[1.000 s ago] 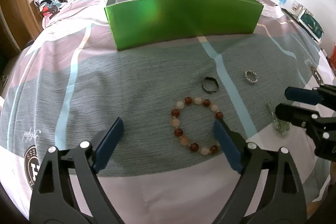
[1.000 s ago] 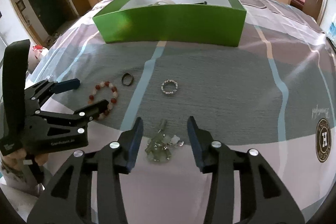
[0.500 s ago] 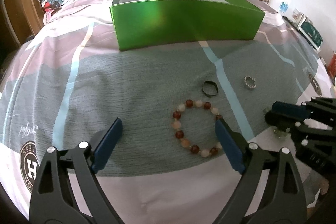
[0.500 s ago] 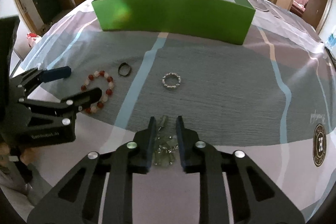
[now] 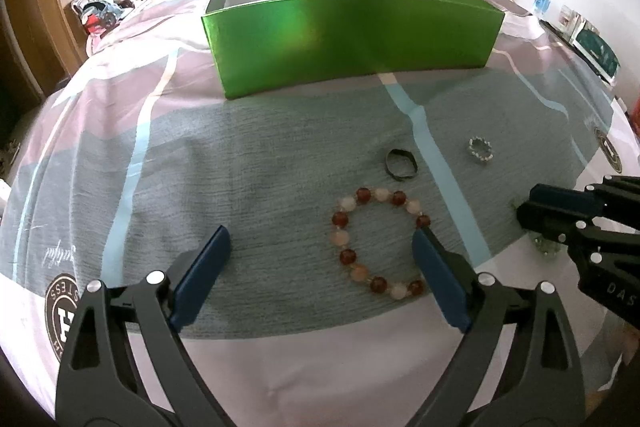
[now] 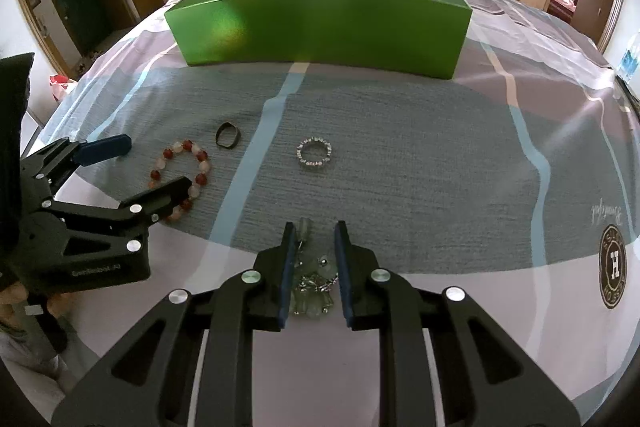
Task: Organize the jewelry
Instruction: 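Close the left tool on the bead bracelet while the right holds the jade charms, then lift the bead bracelet into the box with the left tool while the right releases charms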
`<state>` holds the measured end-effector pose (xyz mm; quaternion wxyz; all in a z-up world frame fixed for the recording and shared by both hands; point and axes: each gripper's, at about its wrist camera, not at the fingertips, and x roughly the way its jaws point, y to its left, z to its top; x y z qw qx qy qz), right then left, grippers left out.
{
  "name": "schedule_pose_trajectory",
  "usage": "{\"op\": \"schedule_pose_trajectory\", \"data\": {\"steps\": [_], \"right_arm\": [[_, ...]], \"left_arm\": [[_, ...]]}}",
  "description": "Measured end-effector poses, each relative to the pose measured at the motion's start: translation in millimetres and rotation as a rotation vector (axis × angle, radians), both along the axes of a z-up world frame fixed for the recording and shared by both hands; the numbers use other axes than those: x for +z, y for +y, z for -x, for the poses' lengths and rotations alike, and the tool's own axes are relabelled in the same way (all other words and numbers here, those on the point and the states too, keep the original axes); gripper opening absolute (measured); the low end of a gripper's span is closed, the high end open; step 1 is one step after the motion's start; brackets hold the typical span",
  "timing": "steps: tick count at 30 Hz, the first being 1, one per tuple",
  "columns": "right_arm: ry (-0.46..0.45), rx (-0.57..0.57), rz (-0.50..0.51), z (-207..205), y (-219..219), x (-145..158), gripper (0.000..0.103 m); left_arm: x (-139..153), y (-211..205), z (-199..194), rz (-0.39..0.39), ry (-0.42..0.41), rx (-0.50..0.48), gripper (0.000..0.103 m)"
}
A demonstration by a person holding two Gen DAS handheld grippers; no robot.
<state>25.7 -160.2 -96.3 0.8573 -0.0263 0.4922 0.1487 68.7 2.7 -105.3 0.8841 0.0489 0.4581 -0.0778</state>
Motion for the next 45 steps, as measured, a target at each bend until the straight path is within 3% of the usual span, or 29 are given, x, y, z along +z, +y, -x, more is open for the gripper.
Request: {"op": "schedule_pose_trajectory", "data": {"steps": [2, 5, 7, 8, 10, 11, 17, 22, 27, 36, 45], "right_arm": [[-0.001, 0.0, 0.0, 0.2, -0.1, -0.1, 0.02], [-0.001, 0.0, 0.0, 0.4, -0.2, -0.2, 0.02], [-0.002, 0.0, 0.001, 0.4, -0.1, -0.1, 0.02], [-0.003, -0.001, 0.001, 0.4, -0.2, -0.1, 0.02], [-0.004, -0.002, 0.003, 0.4, -0.1, 0.1, 0.02], [-0.004, -0.003, 0.003, 0.4, -0.1, 0.2, 0.02], [-0.017, -0.015, 0.0, -0.3, -0.9, 5.0, 0.02], [-0.08, -0.02, -0.004, -2.0, -3.8, 28.5, 0.02], [-0.156, -0.018, -0.038, -2.3, -7.9, 54.0, 0.02], [-0.156, -0.015, -0.075, -10.6, -9.7, 60.3, 0.02], [-0.196, 0.006, -0.127, -37.5, -10.5, 97.8, 0.02]], "left_arm": [[0.9, 1.1, 0.3, -0.002, -0.007, 0.009, 0.087], [4.0, 6.0, 0.6, 0.001, -0.02, 0.036, 0.07], [6.0, 10.5, 0.7, 0.003, -0.029, 0.06, 0.049], [7.0, 12.8, 0.6, 0.006, -0.032, 0.07, 0.043], [8.3, 16.5, 0.1, 0.007, -0.035, 0.087, 0.016], [8.7, 18.2, -0.4, 0.01, -0.033, 0.092, 0.01], [9.9, 20.4, -0.8, 0.013, -0.022, 0.081, 0.008], [21.9, 30.9, -0.5, 0.08, -0.018, 0.069, 0.008], [44.1, 43.3, 2.8, 0.085, -0.067, 0.087, 0.008], [75.1, 68.0, -1.7, 0.169, -0.091, 0.085, 0.008], [117.8, 60.0, -23.0, 0.155, -0.142, 0.017, 0.008]]}}
